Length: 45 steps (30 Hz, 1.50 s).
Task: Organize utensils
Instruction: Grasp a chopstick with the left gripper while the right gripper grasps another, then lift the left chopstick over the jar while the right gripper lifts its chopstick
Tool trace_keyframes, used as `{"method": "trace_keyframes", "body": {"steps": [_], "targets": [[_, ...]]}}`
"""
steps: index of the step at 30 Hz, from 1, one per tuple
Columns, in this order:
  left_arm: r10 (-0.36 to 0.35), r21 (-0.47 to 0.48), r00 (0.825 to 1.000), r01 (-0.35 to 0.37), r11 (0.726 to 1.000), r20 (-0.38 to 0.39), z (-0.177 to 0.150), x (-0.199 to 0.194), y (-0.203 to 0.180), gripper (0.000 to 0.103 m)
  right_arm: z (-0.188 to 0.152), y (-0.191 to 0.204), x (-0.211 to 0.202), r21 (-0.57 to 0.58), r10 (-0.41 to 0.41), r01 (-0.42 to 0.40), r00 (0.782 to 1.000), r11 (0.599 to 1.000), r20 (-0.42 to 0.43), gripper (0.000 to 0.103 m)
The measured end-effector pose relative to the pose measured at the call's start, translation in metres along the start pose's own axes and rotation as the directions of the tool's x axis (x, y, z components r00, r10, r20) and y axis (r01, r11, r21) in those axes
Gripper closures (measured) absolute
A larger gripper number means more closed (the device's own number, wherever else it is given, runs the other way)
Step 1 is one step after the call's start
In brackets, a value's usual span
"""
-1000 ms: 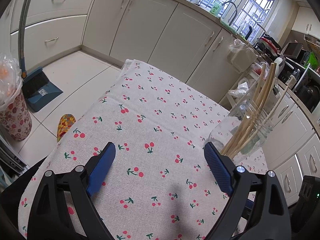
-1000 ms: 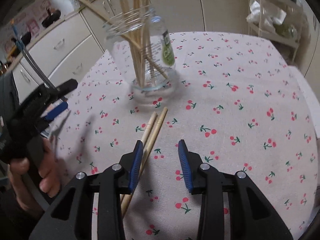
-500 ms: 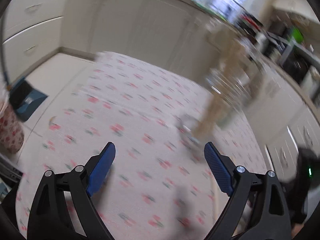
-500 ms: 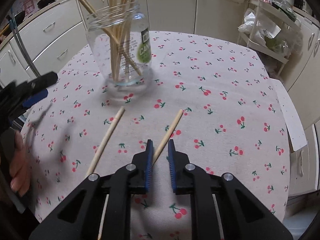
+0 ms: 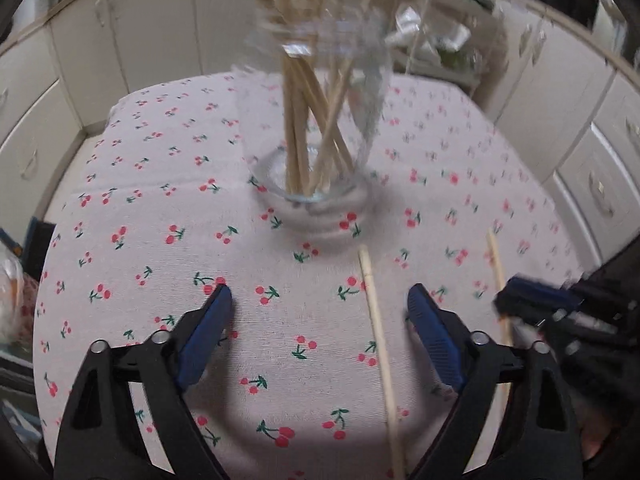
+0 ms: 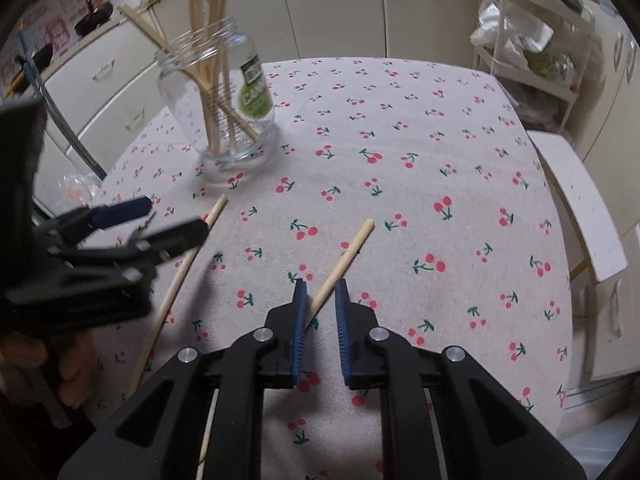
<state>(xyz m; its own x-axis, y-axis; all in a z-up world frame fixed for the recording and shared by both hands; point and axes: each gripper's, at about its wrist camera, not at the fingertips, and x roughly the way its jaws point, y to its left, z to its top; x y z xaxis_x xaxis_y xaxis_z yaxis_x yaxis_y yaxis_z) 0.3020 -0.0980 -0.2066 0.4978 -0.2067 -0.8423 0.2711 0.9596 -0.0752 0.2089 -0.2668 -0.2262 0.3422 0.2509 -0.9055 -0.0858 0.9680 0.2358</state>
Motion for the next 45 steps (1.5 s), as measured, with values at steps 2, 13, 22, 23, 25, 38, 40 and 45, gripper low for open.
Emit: {"method": "trace_keyframes", "body": {"steps": [2,13,22,23,25,38,40,45], "targets": [[0.045,0.079,0.999,-0.046,0.996,0.013,-0.002,0.001,-0.007,0.038,0.002,-0.002,0.001,0.019,-0.002,0.002,1.0,1.0,0.001,0.088],[-0.123,0.215,0.991,0.133,0.968,-0.058,0.01,-0.004,0.013,0.094,0.014,0.024,0.013,-0.12,-0.001,-0.003,1.0,0.993,-0.029,0.093],[-0.094,0.205,0.989,0.116,0.972,-0.114,0.019,-0.003,0.017,0.09,0.024,0.025,0.02,-0.122,-0.02,0.015,0.999,0.992,-0.035,0.083],[-0.081,0.202,0.99,0.104,0.974,-0.116,0.021,-0.002,0.014,0.089,0.023,0.028,0.02,-0.134,-0.032,0.027,0.999,0.991,-0.03,0.083],[-0.03,0.205,0.992,0.054,0.977,-0.119,0.022,0.0,0.007,0.088,0.021,0.03,0.021,-0.155,-0.05,0.046,0.999,0.987,-0.017,0.085],[0.041,0.147,0.998,-0.033,0.989,-0.053,0.007,-0.004,-0.007,0.098,0.014,0.024,0.017,-0.124,-0.065,0.067,0.998,0.99,0.024,0.096],[0.03,0.124,0.999,-0.024,0.992,-0.043,0.006,-0.007,-0.004,0.098,0.014,0.024,0.016,-0.118,-0.068,0.071,0.997,0.99,0.028,0.096],[-0.068,0.077,0.995,0.062,0.995,0.07,0.005,-0.034,0.006,0.098,0.012,0.011,0.013,-0.018,-0.004,0.004,1.0,1.0,0.028,0.097]]}}
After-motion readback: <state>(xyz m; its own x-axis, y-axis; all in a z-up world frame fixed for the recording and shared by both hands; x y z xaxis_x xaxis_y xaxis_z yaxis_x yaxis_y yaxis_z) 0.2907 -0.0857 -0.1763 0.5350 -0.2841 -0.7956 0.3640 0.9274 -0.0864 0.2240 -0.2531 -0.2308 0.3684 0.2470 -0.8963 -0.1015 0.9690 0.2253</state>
